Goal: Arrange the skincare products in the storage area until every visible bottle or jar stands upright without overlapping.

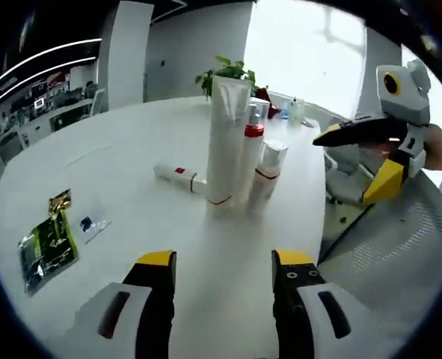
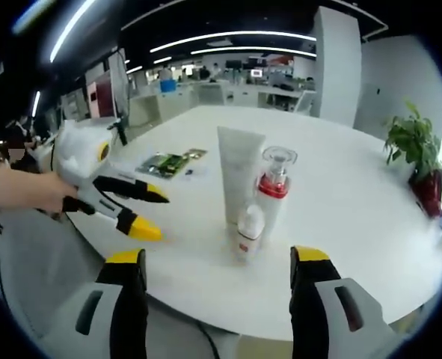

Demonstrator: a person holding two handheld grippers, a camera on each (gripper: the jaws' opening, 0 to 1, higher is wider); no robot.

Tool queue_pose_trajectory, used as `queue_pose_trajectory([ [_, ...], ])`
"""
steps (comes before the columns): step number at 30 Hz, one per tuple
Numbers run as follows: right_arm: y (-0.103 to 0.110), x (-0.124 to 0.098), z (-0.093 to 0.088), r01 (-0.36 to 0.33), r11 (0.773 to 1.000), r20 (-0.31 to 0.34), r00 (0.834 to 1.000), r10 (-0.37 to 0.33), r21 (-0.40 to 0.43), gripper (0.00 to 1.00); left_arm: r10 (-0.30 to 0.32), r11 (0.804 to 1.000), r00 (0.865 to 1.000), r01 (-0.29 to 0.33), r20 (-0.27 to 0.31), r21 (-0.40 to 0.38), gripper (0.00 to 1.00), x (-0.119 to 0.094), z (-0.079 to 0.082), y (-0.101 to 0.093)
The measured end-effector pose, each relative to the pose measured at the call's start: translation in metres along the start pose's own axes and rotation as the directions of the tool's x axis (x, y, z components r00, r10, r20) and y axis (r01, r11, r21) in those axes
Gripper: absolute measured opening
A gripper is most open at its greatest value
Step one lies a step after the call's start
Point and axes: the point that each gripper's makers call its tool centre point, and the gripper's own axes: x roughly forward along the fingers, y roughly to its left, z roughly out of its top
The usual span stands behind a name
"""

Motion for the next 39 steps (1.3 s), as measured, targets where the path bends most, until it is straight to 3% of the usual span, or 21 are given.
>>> queue_pose_trajectory([
  [7,0.004,0.005,0.007,-0.027,1.000,0.028,0.999,0.027,0.006,0.80,0.063,0.992,0.998,-0.059,0.026,-0.107,0.60,-0.050,-0.013,0.021],
  [14,0.008,0.007,0.010,-0.057,0.998,0.042,0.997,0.057,-0.005,0.82,0.115,0.983,0.992,-0.108,0.043,-0.146,0.68,-0.088,-0.020,0.036],
  [22,0.014,0.009,0.011,-0.076,0.997,0.043,0.996,0.078,-0.031,0.83,0.126,0.980,0.991,-0.117,0.047,-0.162,0.73,-0.122,-0.025,0.032],
  [31,0.015,0.009,0.012,-0.073,0.997,0.052,0.996,0.074,-0.022,0.83,0.158,0.971,0.987,-0.150,0.031,-0.189,0.81,-0.135,-0.043,0.039],
  [39,0.017,0.011,0.010,-0.067,0.996,0.036,0.997,0.070,-0.058,0.83,0.173,0.972,0.984,-0.163,0.044,-0.171,0.97,-0.131,-0.038,0.041],
])
